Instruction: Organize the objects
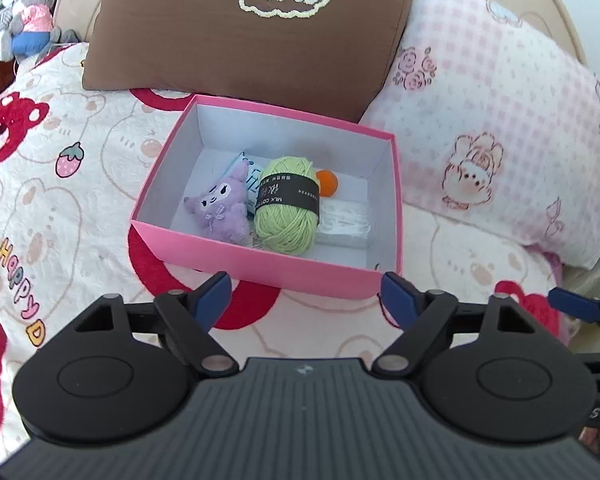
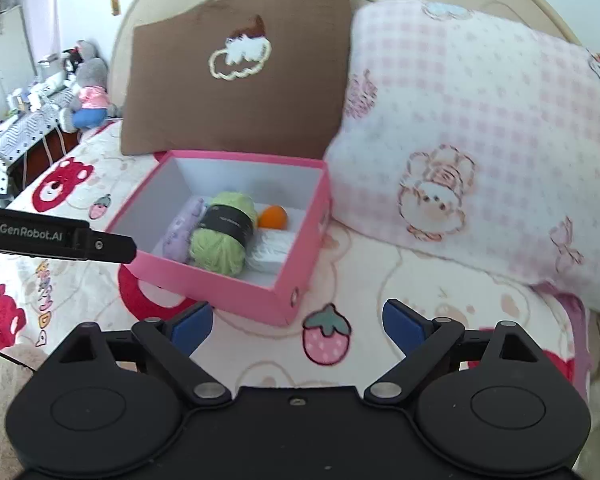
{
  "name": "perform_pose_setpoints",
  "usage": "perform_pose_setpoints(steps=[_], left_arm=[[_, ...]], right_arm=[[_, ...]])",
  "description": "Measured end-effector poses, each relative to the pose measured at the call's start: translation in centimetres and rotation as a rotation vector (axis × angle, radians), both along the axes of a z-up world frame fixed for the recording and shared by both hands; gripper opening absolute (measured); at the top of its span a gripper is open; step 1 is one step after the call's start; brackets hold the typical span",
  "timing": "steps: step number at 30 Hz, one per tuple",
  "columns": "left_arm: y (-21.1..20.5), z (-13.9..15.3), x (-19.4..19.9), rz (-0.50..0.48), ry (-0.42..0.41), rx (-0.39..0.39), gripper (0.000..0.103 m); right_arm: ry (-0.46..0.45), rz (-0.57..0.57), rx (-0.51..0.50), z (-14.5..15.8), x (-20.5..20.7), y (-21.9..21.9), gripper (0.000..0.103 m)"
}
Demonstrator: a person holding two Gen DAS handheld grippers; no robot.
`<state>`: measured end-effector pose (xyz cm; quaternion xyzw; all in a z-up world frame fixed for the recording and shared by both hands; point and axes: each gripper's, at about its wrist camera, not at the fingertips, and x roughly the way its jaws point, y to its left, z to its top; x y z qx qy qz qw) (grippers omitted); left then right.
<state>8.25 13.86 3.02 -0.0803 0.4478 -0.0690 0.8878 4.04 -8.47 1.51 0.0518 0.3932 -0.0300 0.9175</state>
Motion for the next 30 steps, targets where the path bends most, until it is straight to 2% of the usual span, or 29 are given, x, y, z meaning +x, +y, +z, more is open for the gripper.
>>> perform_pose_setpoints(steps=[1,3,6,17,21,24,30], left_arm=[[-0.2,-0.1,-0.1,-0.005,-0.001,0.003,0.086],[-0.4,-0.2,-0.2,-0.012,0.002,0.007,0.096],[-0.8,-0.5,-0.5,-0.023,-0.003,0.017,0.1],[-1.7,-1.0,-1.0,-0.034,0.014,0.07,0.103],[-2.4,-1.5,-1.1,-0.036,0.068,0.108,0.103],[-3.0,-1.8,-1.4,-0.043,0.079,0.138,0.103],[-4.1,-2.0,-2.5,-0.069,0.09,0.119,0.103]], right_arm=[[0.009,-0.014,0.0,-0.1,-0.1,-0.1,0.094],[0.027,-0.046,0.003,-0.3,-0.2,-0.4,0.094],[0.041,-0.074,0.01,-0.6,-0.5,-0.7,0.094],[0.079,-0.138,0.019,-0.7,-1.6,-1.6,0.094],[0.092,-0.172,0.006,-0.8,-2.1,-2.1,0.094],[0.103,-0.19,0.01,-0.9,-2.5,-2.5,0.094],[0.122,-0.171,0.03,-1.0,-2.9,-2.8,0.094]])
